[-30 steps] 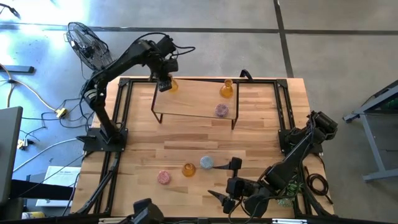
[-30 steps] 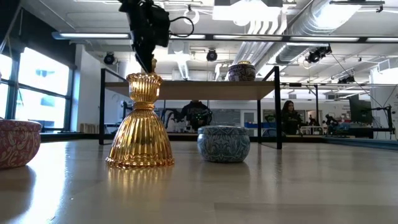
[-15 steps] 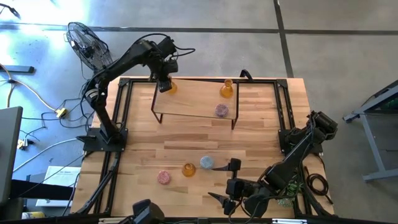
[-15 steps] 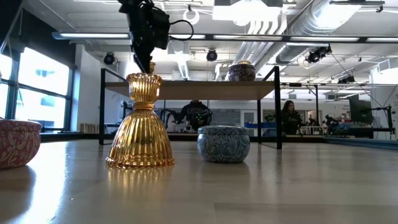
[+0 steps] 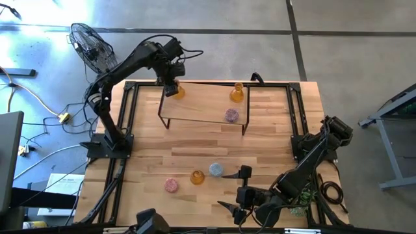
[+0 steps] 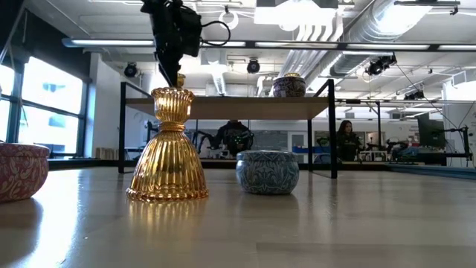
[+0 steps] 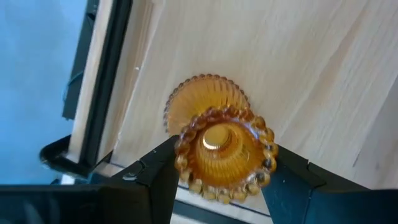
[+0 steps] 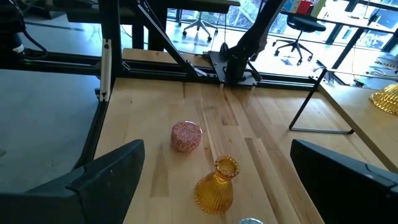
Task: Pick & Place candle stick holders
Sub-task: Put the left yellow candle holder on the shelf aligned with the yellow candle holder, then put the pink scented candle on the shelf aligned with the other scented candle
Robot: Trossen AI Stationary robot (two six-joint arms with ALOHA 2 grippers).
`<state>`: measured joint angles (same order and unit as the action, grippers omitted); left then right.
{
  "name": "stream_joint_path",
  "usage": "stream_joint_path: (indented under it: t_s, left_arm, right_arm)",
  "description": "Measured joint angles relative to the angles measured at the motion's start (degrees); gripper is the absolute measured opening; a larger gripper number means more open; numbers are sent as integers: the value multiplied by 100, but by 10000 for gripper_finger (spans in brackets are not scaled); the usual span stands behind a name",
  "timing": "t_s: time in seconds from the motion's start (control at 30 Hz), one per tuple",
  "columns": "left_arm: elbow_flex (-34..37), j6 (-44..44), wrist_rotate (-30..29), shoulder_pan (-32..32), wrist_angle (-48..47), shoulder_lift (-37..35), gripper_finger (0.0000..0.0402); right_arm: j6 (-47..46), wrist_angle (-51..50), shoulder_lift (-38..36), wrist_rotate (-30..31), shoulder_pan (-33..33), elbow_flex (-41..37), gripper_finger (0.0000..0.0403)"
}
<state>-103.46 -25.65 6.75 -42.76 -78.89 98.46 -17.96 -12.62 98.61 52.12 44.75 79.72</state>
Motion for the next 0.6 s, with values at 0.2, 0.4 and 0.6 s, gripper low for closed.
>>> stream_joint_path:
  t_s: [0.2,0.4,0.6]
  left_arm:
    - [0,40,-287,2,-48,-341,192]
    - [2,299,-390,2,-434,-882,192]
    - [2,696,280,2,-870,-1358,192]
  right_arm:
    - [42,-42,0,0,0,0,398]
    - [15,-90,0,-2,0,0,398]
    - [7,-90,0,-44,0,0,398]
